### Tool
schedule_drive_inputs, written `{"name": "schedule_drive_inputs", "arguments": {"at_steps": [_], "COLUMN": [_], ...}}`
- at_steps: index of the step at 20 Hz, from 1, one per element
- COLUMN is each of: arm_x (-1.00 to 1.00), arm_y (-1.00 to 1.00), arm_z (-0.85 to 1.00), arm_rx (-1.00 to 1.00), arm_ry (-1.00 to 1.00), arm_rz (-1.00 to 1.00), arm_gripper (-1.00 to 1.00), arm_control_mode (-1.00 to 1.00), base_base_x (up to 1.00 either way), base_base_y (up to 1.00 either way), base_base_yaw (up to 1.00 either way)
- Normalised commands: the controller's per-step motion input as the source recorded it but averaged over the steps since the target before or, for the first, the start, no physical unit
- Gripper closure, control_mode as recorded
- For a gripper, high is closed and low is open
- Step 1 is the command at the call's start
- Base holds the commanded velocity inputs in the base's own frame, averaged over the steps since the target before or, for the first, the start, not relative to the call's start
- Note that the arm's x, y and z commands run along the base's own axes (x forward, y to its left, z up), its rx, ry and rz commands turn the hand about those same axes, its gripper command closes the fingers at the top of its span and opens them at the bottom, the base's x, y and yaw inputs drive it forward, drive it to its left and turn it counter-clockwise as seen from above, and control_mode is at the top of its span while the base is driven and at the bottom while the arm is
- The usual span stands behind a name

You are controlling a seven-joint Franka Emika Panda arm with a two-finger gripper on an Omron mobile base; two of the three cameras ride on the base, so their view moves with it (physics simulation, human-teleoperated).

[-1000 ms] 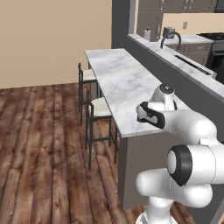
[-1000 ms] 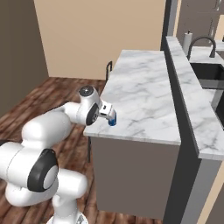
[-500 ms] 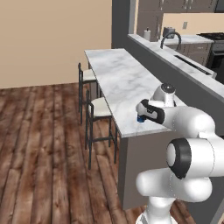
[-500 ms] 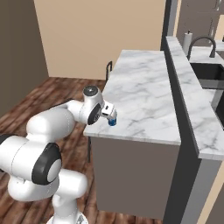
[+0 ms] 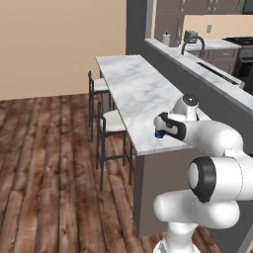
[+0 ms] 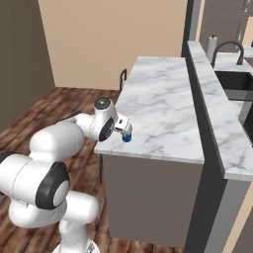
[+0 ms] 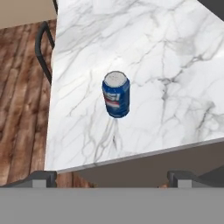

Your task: Four empty soda cans are scattered around the kitchen. Gather all the cans and cluster them next to the stove for recycling.

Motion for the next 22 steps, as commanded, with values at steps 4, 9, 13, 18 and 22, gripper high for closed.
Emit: {"name": "schedule_drive_inputs", "arguments": {"at_steps": [4, 9, 13, 18, 22], "arm_x": [0.0, 0.0, 0.02, 0.09, 0.07], "arm_y": [0.0, 0.0, 0.0, 0.0, 0.0], "arm_z": [0.0, -0.01, -0.06, -0.09, -0.02], "arm_rx": [0.0, 0.0, 0.0, 0.0, 0.0], "arm_ry": [-0.07, -0.07, 0.0, 0.0, 0.0], "arm_rz": [0.0, 0.0, 0.0, 0.0, 0.0], "arm_gripper": [-1.0, -1.0, -1.0, -1.0, -1.0], "arm_control_mode": [-1.0, -1.0, -1.0, -1.0, -1.0], "base_base_x": [0.0, 0.0, 0.0, 0.0, 0.0], "base_base_y": [0.0, 0.0, 0.0, 0.0, 0.0], "base_base_yaw": [0.0, 0.0, 0.0, 0.0, 0.0]}}
